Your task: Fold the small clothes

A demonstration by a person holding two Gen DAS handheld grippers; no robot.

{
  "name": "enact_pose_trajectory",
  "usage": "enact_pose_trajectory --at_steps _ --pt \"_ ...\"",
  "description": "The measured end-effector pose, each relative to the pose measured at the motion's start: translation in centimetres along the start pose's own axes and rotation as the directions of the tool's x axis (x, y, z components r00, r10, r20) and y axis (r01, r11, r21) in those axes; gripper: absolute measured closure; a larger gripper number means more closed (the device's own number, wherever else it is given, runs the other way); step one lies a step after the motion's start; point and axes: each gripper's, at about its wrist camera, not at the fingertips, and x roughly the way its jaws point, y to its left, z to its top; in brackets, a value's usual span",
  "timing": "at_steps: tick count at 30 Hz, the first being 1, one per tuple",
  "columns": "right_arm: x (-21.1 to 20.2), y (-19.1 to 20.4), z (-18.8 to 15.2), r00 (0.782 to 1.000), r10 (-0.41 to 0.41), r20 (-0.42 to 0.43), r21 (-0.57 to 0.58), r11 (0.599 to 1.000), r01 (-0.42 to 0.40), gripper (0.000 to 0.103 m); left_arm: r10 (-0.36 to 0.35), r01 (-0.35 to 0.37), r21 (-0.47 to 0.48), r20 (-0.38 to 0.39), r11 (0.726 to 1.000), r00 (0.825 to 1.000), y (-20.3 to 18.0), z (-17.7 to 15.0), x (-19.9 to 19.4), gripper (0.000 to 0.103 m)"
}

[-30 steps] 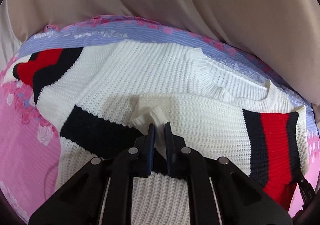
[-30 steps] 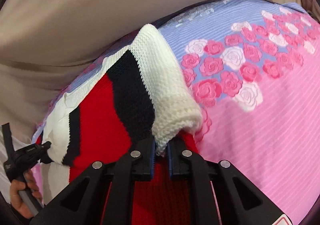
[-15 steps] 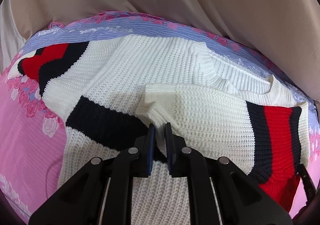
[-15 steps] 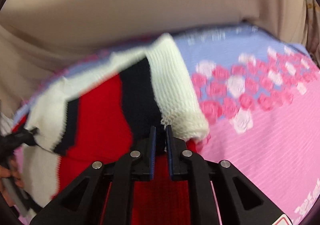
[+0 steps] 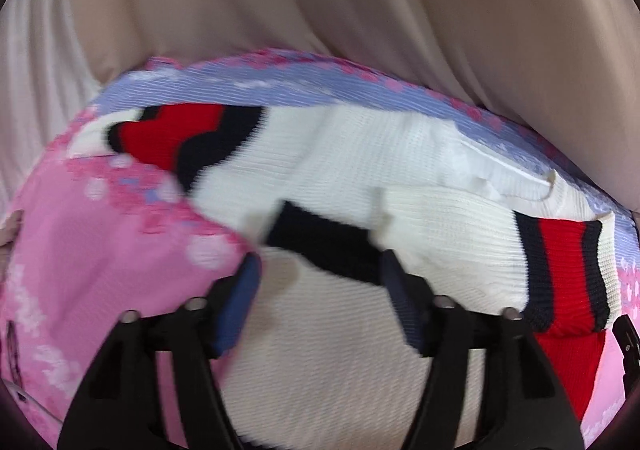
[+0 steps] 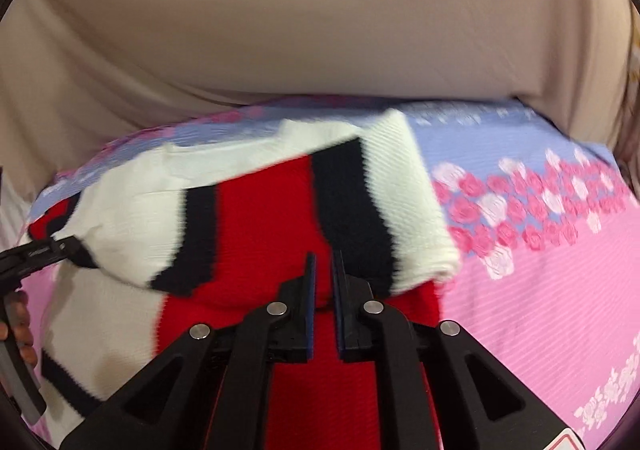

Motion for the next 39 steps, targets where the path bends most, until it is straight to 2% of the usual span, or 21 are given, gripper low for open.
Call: enact_pose_trajectory --at_steps 3,5,7,9,12,15,17,19,21,26,30,32,35,36,37,38,39 --pt "-1.4 5.5 -0.4 0.995 0.102 -0.02 -0.092 0.99 -0.103 0.093 0.073 -0.073 0.0 0.028 0.997 0.997 3.7 -1.0 -2.7 0.02" --pt "-1.9 9.8 -0.8 0.984 0.173 -0.036 -0.172 0.969 -0.177 0.088 0.126 -0.126 -0.007 0.025 0.992 0.992 6.7 -2.2 -4.5 0.016" --pt "-2.0 14.6 -1.1 0.969 0.242 -0.053 -0.267 0.931 -0.247 0.082 0.145 -0.145 -0.034 0.003 0.989 0.989 9.9 -3.3 -5.5 0.016" --pt "-1.7 19.5 -1.3 0.957 0.283 -0.067 -0.371 0.883 -0.287 0.082 0.162 -0.164 -0.07 -0.03 0.984 0.986 13.1 -3.7 -5.6 0.016" --pt "-1.2 25.3 -1.6 0.94 0.328 -0.094 -0.452 0.827 -0.334 0.082 0.172 -0.178 -0.143 -0.056 0.974 0.984 18.1 -2.4 -4.4 0.016" --pt "-0.7 30.1 -2.4 0.923 0.364 -0.128 -0.447 0.809 -0.381 0.082 0.174 -0.182 -0.208 -0.053 0.961 0.983 22.8 0.2 -2.7 0.016" --pt "-0.6 32.4 -3.2 0.92 0.368 -0.138 -0.442 0.808 -0.39 0.077 0.202 -0.205 -0.223 -0.037 0.953 0.979 24.8 1.6 -1.8 0.016" --pt "-0.3 35.2 -3.7 0.924 0.358 -0.136 -0.471 0.797 -0.378 0.068 0.232 -0.231 -0.229 -0.022 0.946 0.972 26.7 2.4 -1.4 0.016" --pt "0.7 38.3 -3.4 0.92 0.366 -0.137 -0.511 0.77 -0.382 0.068 0.229 -0.228 -0.259 -0.025 0.939 0.973 28.5 2.2 -1.5 0.016" --pt "4.5 47.4 -1.6 0.906 0.388 -0.171 -0.628 0.665 -0.403 0.068 0.213 -0.221 -0.317 -0.059 0.922 0.975 31.9 -0.2 -2.0 0.016" --pt "7.5 54.8 -1.8 0.904 0.381 -0.194 -0.722 0.569 -0.395 0.067 0.217 -0.228 -0.305 -0.07 0.925 0.974 33.1 -2.0 -2.8 0.016" --pt "8.9 57.6 -1.9 0.907 0.371 -0.199 -0.736 0.555 -0.388 0.065 0.204 -0.216 -0.308 -0.073 0.926 0.976 33.6 -2.4 -2.8 0.016" --pt "11.1 60.6 -2.2 0.917 0.341 -0.209 -0.74 0.558 -0.376 0.059 0.198 -0.211 -0.301 -0.075 0.93 0.977 34.2 -2.7 -2.7 0.016" --pt "11.9 61.3 -2.3 0.922 0.324 -0.212 -0.739 0.564 -0.368 0.059 0.2 -0.213 -0.3 -0.074 0.93 0.977 34.4 -2.7 -2.7 0.016" --pt "12.7 61.7 -2.5 0.927 0.304 -0.218 -0.736 0.573 -0.361 0.065 0.2 -0.213 -0.3 -0.073 0.93 0.977 34.6 -2.7 -2.7 0.016" --pt "13.4 61.8 -2.6 0.93 0.288 -0.227 -0.727 0.585 -0.359 0.078 0.199 -0.212 -0.301 -0.072 0.93 0.977 34.7 -2.6 -2.6 0.016" --pt "13.6 61.7 -2.5 0.931 0.283 -0.229 -0.717 0.598 -0.358 0.094 0.196 -0.208 -0.303 -0.069 0.93 0.978 34.8 -2.4 -2.5 0.016"
